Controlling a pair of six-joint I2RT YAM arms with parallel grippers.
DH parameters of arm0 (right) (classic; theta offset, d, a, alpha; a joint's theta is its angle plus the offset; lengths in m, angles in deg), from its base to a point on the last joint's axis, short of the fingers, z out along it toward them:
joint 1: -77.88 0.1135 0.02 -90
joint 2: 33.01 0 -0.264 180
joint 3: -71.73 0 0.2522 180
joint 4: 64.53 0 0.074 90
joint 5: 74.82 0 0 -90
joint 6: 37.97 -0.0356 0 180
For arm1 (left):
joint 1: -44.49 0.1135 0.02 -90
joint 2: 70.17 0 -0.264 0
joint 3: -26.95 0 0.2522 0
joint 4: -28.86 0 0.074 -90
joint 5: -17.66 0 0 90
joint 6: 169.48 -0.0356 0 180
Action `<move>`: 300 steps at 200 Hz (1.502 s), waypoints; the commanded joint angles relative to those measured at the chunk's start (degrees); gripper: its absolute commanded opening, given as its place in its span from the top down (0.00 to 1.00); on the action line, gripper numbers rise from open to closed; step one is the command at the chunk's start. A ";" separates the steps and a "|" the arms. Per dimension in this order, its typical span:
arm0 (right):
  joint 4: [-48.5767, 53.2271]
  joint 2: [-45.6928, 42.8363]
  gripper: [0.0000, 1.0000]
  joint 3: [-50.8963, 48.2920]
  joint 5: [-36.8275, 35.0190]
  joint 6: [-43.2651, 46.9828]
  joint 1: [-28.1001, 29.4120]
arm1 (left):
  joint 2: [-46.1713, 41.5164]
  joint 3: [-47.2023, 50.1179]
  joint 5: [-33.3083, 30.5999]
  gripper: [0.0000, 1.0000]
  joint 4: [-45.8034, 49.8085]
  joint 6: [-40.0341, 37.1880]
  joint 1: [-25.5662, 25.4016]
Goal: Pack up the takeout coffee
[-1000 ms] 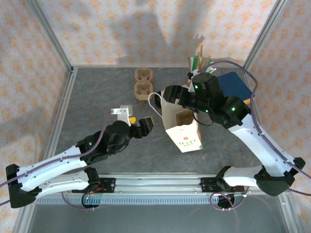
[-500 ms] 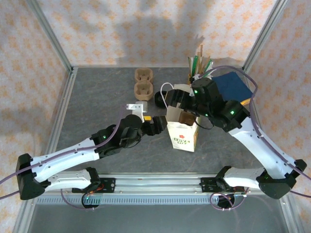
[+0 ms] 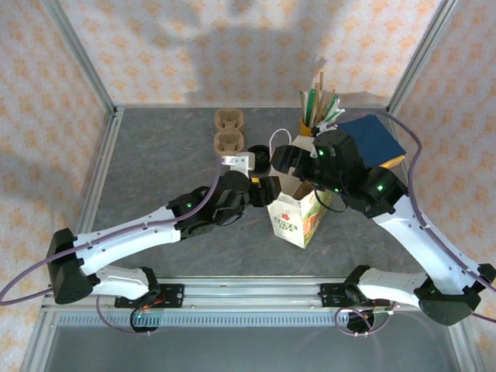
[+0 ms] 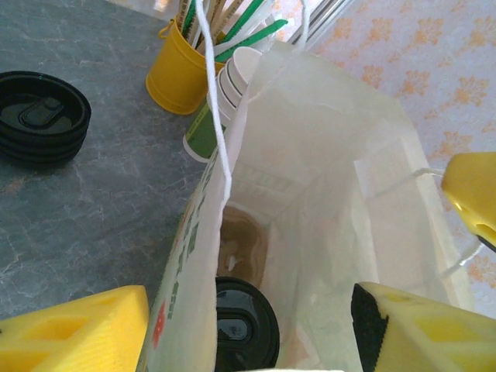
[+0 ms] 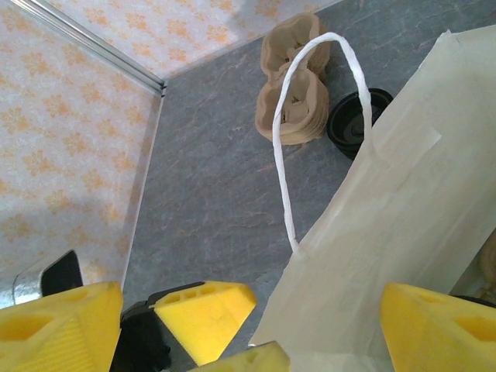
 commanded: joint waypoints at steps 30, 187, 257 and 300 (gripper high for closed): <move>-1.21 -3.08 0.15 -2.31 -2.33 -1.26 0.04 | 3.98 -6.50 -4.20 0.43 5.03 -4.36 -0.49; -8.93 -10.82 0.14 -13.37 -7.26 -9.35 0.02 | 7.45 -8.82 3.26 0.59 1.71 -9.51 -0.59; -13.21 -14.50 0.14 -17.67 -7.46 -18.50 -0.01 | 8.76 -11.38 7.15 0.48 2.74 -15.33 -0.58; -16.31 -15.08 0.14 -19.38 -4.15 -23.91 -0.01 | 10.45 -12.54 8.03 0.48 4.14 -15.90 -0.58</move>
